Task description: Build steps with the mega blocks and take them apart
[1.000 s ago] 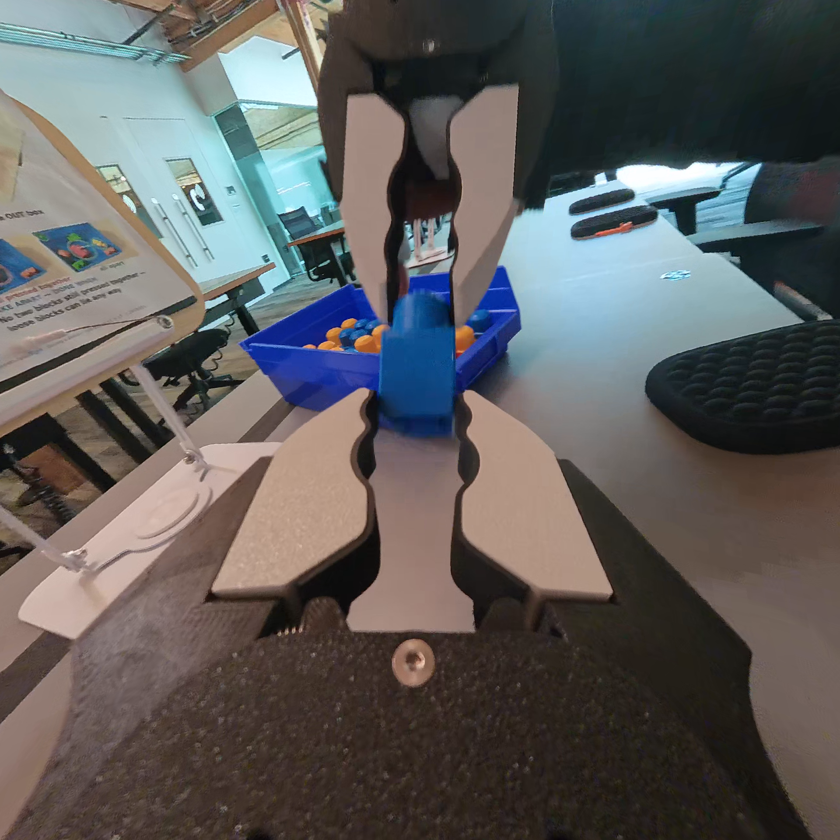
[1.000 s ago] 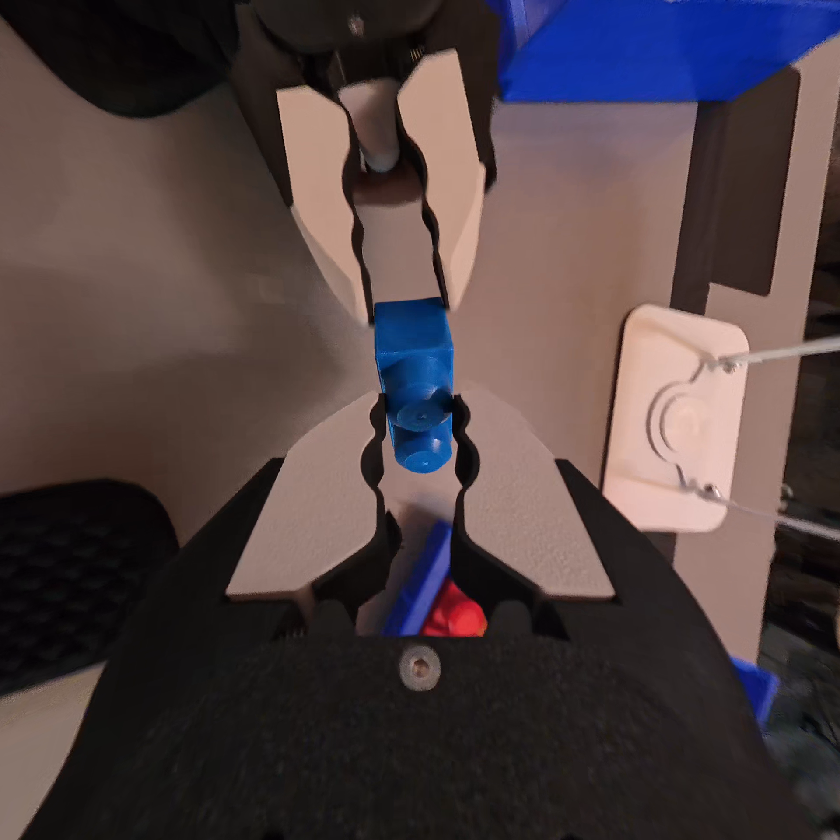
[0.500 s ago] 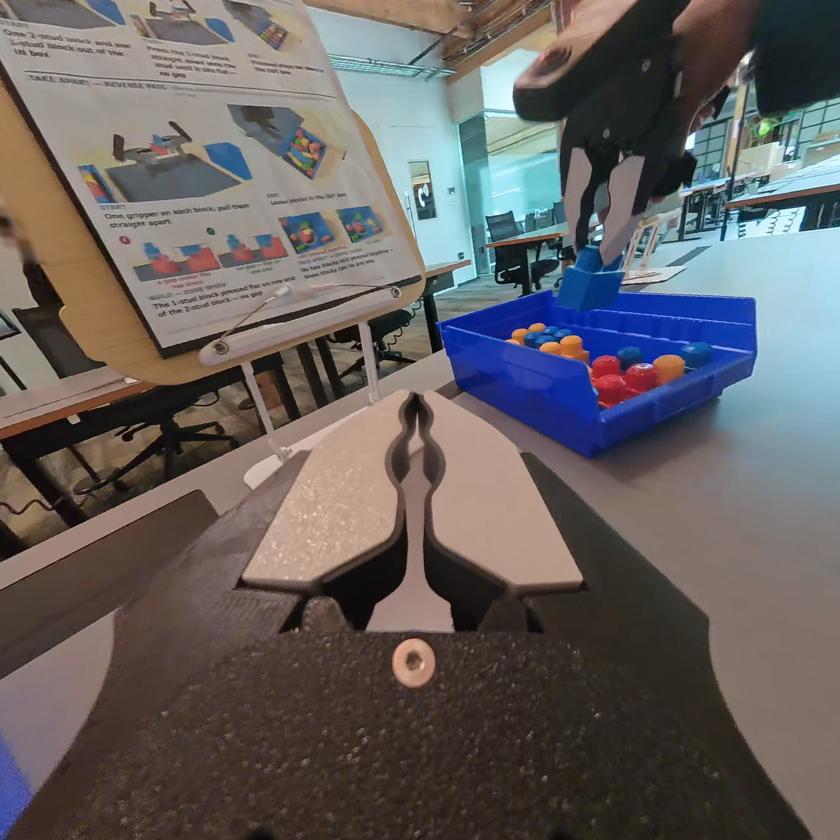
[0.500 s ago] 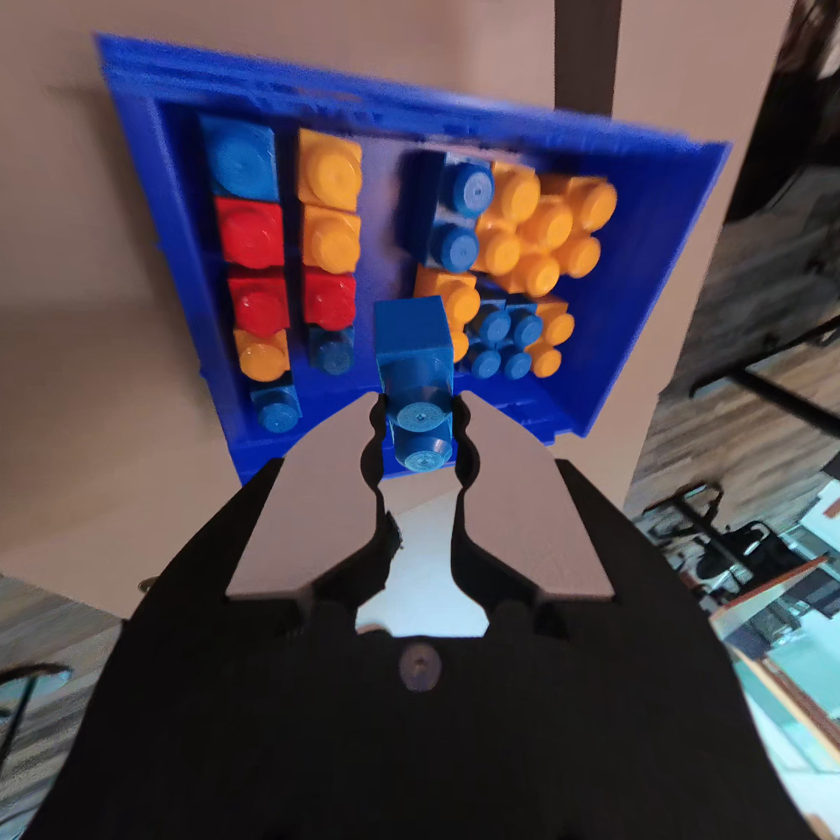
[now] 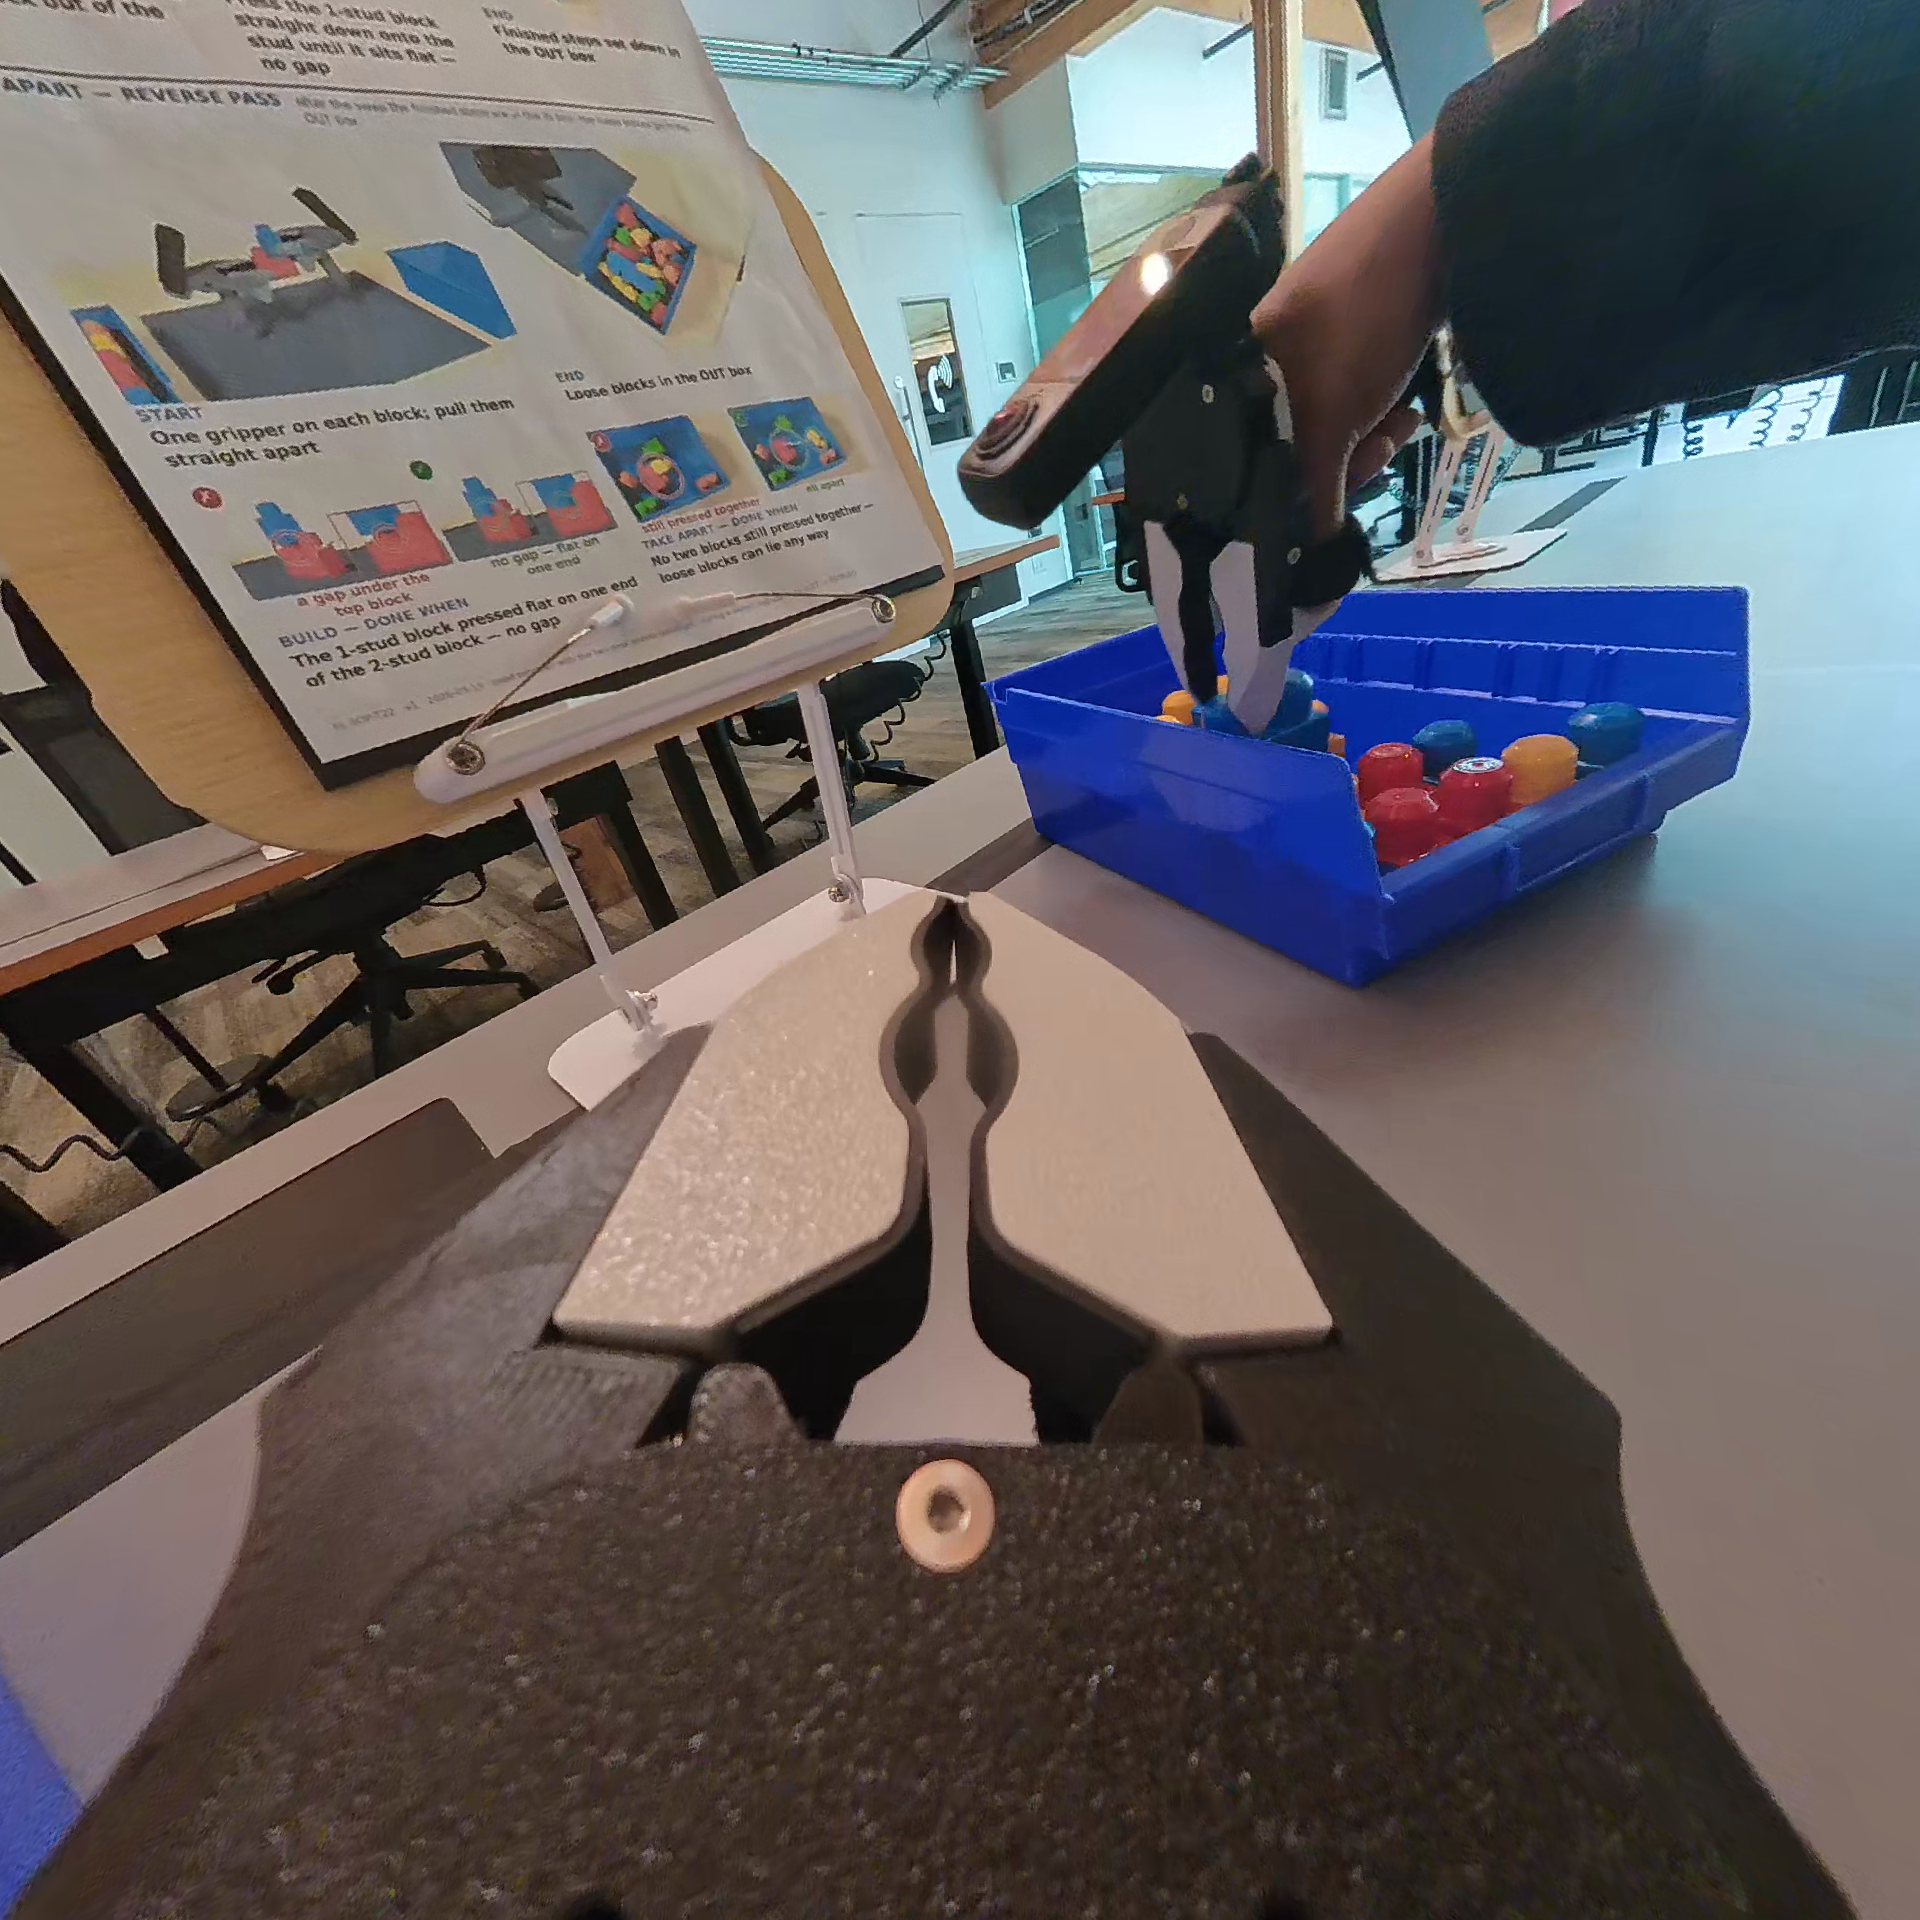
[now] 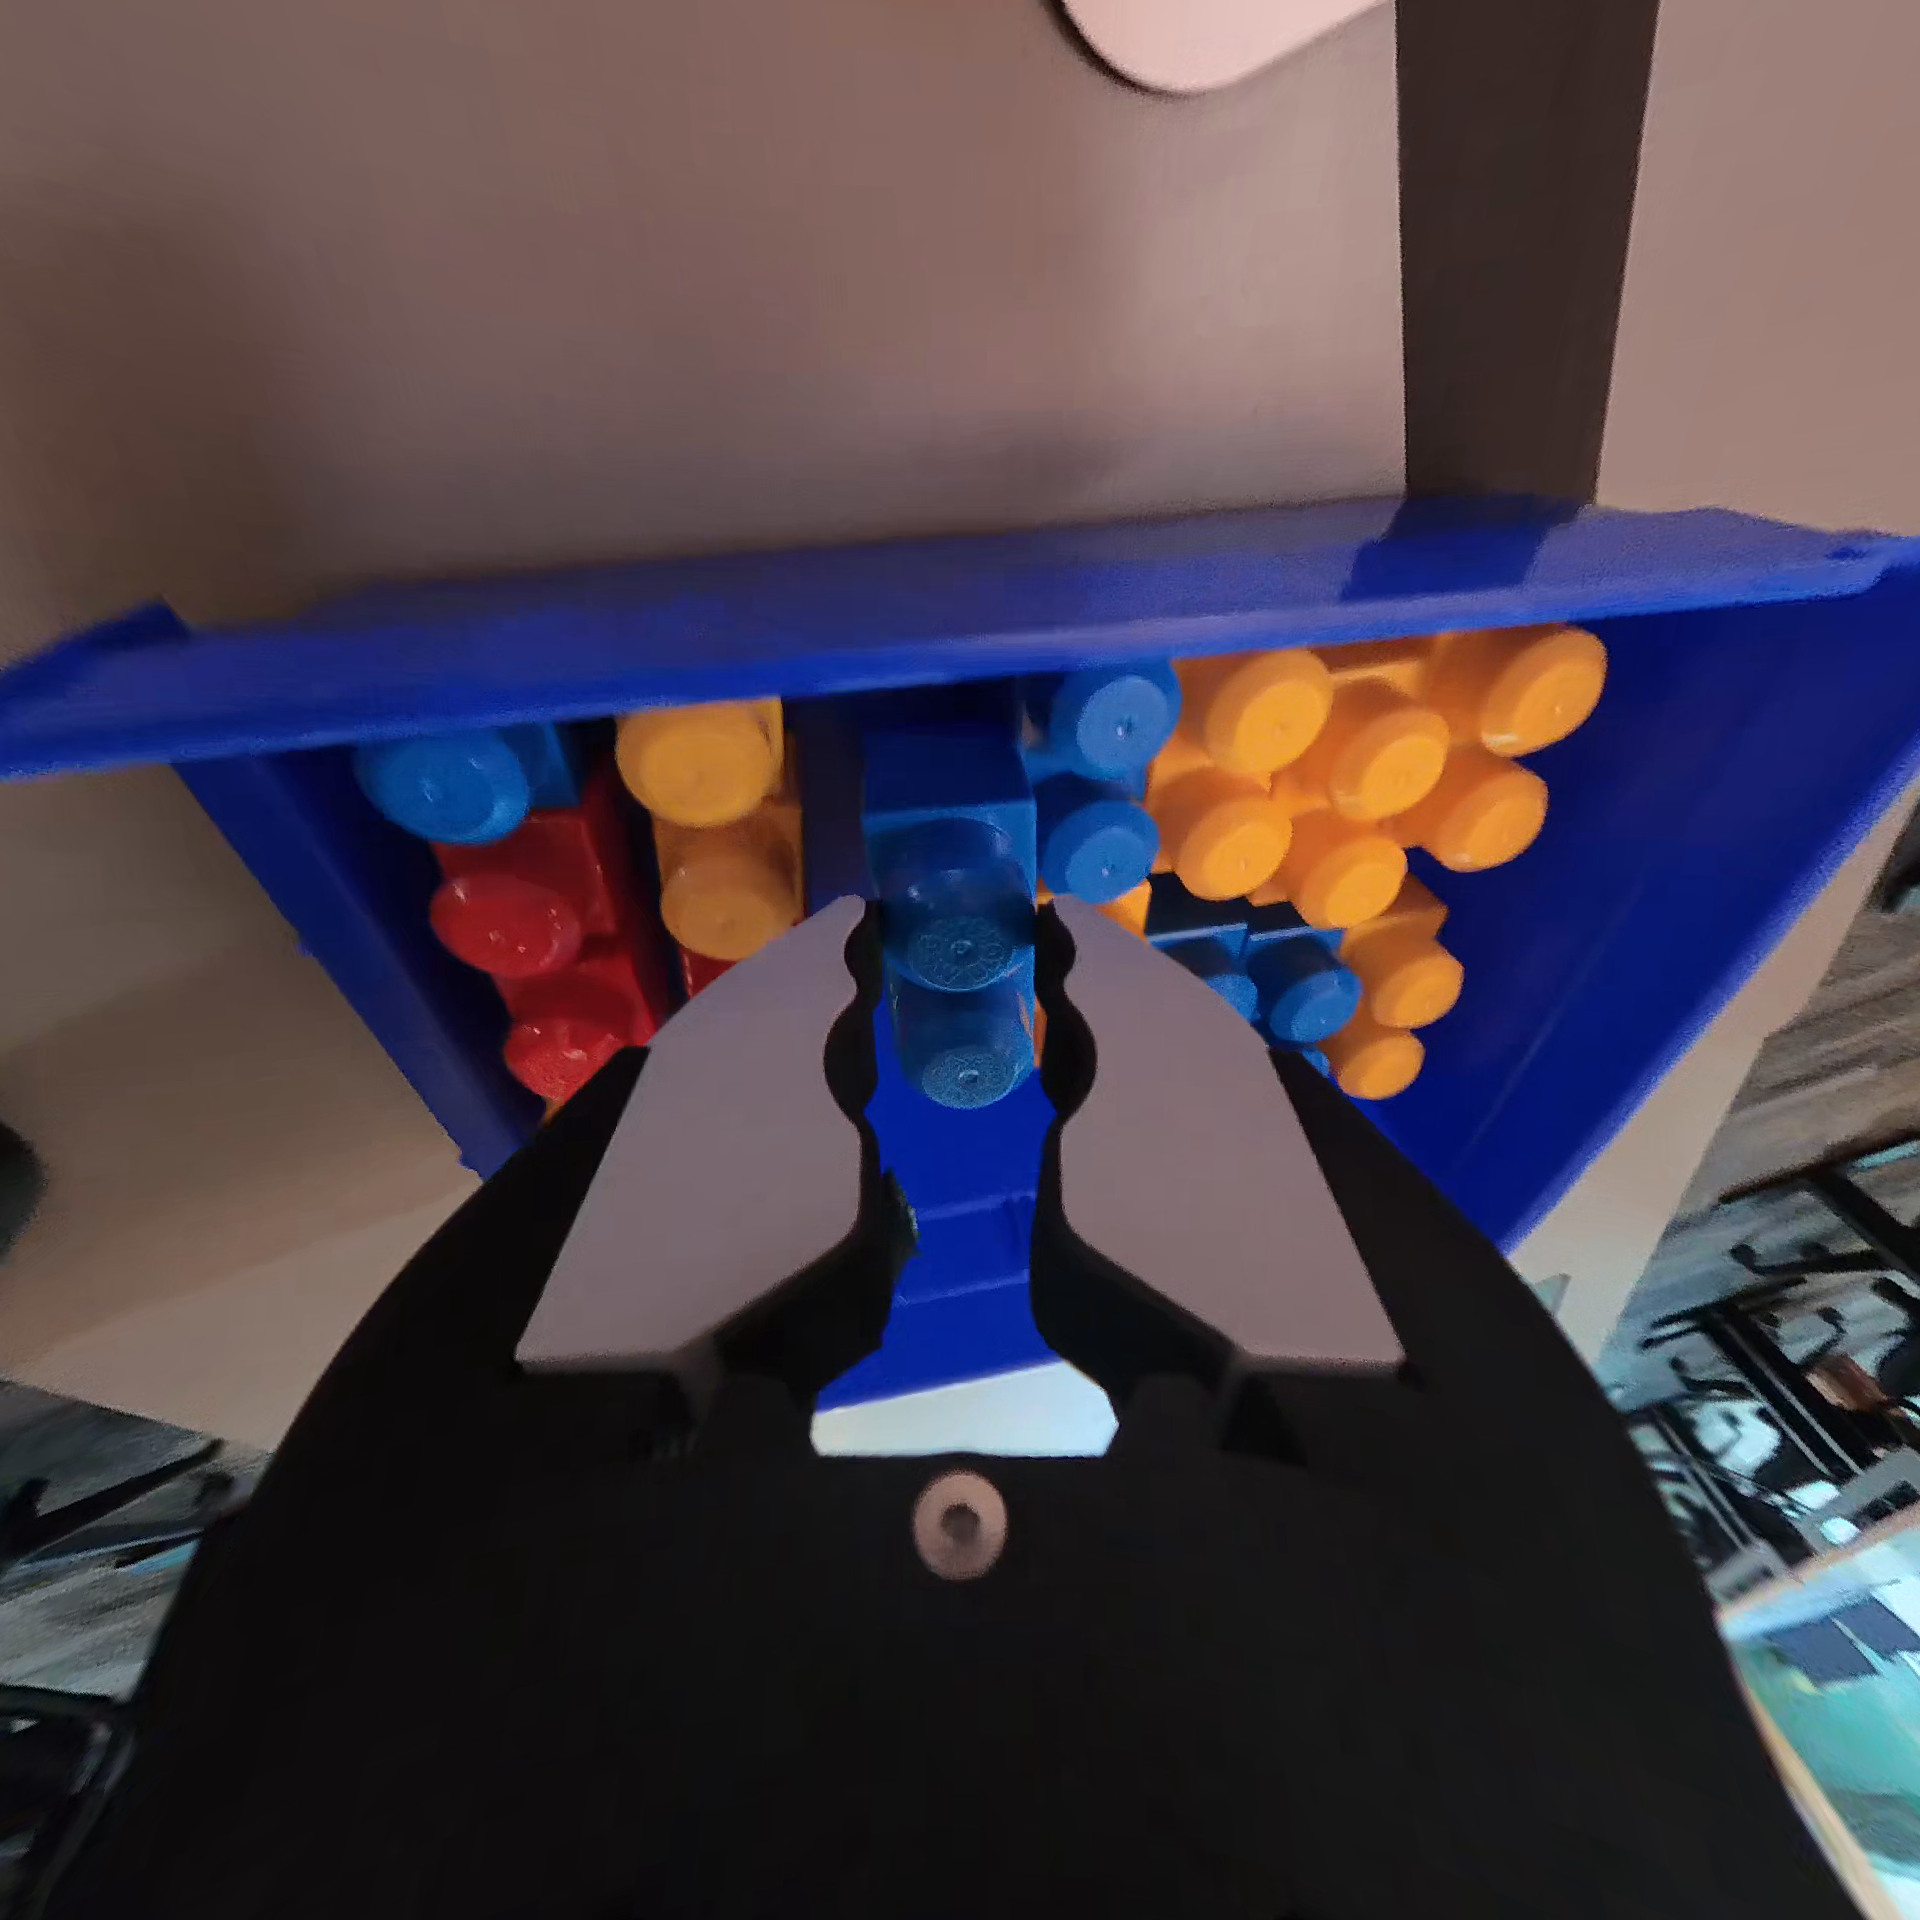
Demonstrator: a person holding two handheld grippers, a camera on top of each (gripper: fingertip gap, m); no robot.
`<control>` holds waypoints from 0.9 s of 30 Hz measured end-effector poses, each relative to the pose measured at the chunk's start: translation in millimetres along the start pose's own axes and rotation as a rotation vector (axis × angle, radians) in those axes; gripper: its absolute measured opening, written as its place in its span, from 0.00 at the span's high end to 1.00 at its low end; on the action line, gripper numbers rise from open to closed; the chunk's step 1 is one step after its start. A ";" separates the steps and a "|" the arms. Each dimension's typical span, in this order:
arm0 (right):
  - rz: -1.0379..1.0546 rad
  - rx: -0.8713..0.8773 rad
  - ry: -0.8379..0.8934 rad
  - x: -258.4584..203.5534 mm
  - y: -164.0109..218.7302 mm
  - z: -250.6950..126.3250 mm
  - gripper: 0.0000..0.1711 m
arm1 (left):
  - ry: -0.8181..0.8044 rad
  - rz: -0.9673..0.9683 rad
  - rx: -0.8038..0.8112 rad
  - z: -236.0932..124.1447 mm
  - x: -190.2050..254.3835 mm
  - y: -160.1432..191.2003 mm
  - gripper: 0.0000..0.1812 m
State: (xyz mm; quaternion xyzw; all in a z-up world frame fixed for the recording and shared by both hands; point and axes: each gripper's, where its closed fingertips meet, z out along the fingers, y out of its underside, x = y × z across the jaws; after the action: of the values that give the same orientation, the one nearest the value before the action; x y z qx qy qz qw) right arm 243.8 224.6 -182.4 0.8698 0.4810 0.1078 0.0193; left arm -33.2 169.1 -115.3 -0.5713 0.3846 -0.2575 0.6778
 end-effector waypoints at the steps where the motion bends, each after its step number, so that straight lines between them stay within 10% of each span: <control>1: 0.011 -0.015 -0.014 -0.8 -1.2 1.7 0.84 | 0.000 0.000 -0.002 0.1 -0.7 0.6 1.00; 17: 0.052 0.073 -0.053 -3.4 -26.3 28.3 0.83 | 0.008 0.021 -0.020 0.7 -3.1 4.0 1.00; 27: 0.121 0.466 -0.007 -2.1 -33.8 -12.2 0.76 | -0.005 0.020 -0.029 -0.6 -9.2 6.4 1.00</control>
State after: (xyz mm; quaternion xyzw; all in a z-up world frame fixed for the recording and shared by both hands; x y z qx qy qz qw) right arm 212.0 240.1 -175.5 0.8785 0.4398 -0.0081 -0.1867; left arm -39.5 177.4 -119.5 -0.5778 0.3922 -0.2435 0.6731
